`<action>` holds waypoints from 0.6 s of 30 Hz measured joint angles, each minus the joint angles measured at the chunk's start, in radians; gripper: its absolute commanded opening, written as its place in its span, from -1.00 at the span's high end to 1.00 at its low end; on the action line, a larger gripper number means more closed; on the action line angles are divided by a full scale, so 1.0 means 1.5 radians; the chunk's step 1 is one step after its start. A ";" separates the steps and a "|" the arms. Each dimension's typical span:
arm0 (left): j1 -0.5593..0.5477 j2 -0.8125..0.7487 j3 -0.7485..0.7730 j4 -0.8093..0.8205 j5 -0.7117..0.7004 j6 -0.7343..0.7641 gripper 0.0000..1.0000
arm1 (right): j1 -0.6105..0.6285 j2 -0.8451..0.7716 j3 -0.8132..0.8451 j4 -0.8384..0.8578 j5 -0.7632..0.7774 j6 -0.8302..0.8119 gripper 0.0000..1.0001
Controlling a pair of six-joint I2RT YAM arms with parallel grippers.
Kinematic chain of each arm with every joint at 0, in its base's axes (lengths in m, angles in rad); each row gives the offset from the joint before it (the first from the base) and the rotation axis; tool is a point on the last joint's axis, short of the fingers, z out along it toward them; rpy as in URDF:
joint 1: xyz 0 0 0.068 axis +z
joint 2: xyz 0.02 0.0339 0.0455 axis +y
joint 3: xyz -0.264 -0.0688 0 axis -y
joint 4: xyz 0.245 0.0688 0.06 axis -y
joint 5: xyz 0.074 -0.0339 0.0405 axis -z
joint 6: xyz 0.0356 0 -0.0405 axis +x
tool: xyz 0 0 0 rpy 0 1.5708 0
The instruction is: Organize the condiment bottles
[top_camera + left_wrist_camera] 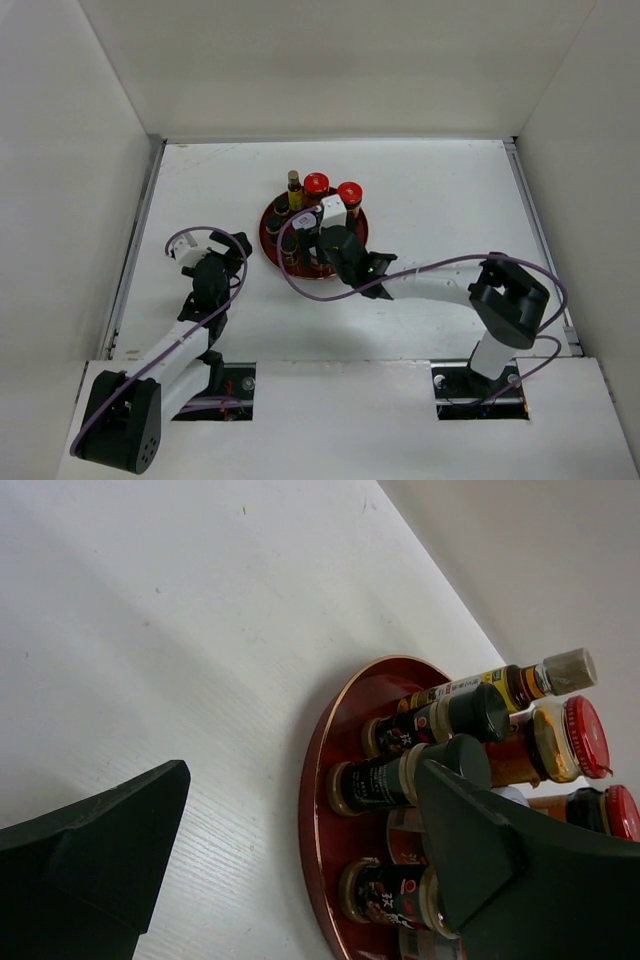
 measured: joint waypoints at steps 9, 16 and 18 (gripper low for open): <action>-0.002 0.001 0.000 0.001 -0.027 0.006 -1.00 | 0.001 -0.217 -0.088 0.068 0.040 -0.011 -1.00; -0.001 0.001 0.002 -0.006 -0.038 0.008 -1.00 | -0.104 -0.356 -0.268 0.129 0.116 0.057 -1.00; 0.000 0.004 0.011 -0.034 -0.045 0.011 -1.00 | -0.136 -0.356 -0.299 0.127 0.121 0.082 -1.00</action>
